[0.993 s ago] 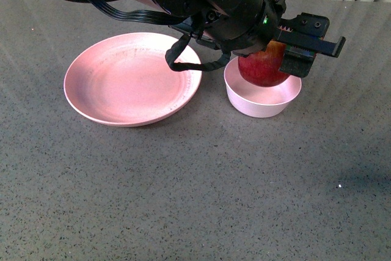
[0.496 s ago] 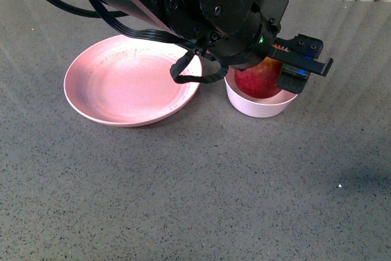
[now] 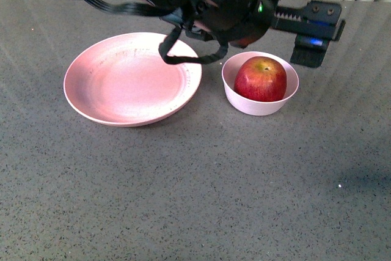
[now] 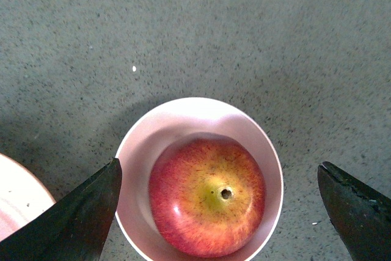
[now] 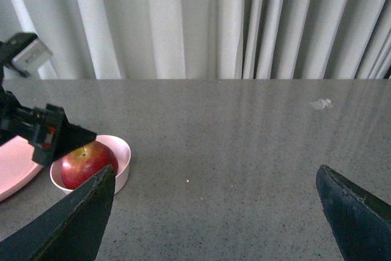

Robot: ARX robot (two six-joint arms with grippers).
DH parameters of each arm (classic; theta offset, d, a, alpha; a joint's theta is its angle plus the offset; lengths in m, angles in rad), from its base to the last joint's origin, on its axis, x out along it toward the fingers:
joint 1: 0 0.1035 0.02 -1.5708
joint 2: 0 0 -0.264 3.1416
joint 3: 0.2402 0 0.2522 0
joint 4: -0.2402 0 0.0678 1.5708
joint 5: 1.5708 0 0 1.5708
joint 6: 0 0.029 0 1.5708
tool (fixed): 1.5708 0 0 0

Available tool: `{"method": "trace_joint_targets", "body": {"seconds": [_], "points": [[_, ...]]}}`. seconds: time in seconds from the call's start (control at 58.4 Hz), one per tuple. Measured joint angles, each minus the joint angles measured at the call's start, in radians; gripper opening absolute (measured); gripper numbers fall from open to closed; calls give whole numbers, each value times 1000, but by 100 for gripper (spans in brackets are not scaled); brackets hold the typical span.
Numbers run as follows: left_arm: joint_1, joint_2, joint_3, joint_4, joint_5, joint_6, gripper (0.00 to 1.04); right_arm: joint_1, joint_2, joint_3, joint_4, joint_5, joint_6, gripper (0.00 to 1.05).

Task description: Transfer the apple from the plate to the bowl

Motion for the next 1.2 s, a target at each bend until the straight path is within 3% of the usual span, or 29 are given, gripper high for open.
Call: {"method": "trace_joint_targets", "body": {"seconds": [0.171,0.291,0.342,0.376,0.428,0.496,0.702,1.198], "points": [[40,-149,-102,62,2,-27,96,0,0,0,0,0,0,96],[125,-328,-254,144,19,-26,96,0,0,0,0,0,0,96],[160,-393,-386,385,-242,41,84,0,0,0,0,-3,0,96],[214,-461,-505,533,-354,75,75,0,0,0,0,-2,0,96],[314,-575,-655,642,-364,99,63,0,0,0,0,1,0,96],[379,-669,-761,677,-358,110,50,0,0,0,0,2,0,96],[463,-852,-1001,690,-243,124,2,0,0,0,0,0,0,96],[581,-1194,-1206,560,-122,129,2,0,0,0,0,0,0,96]]}}
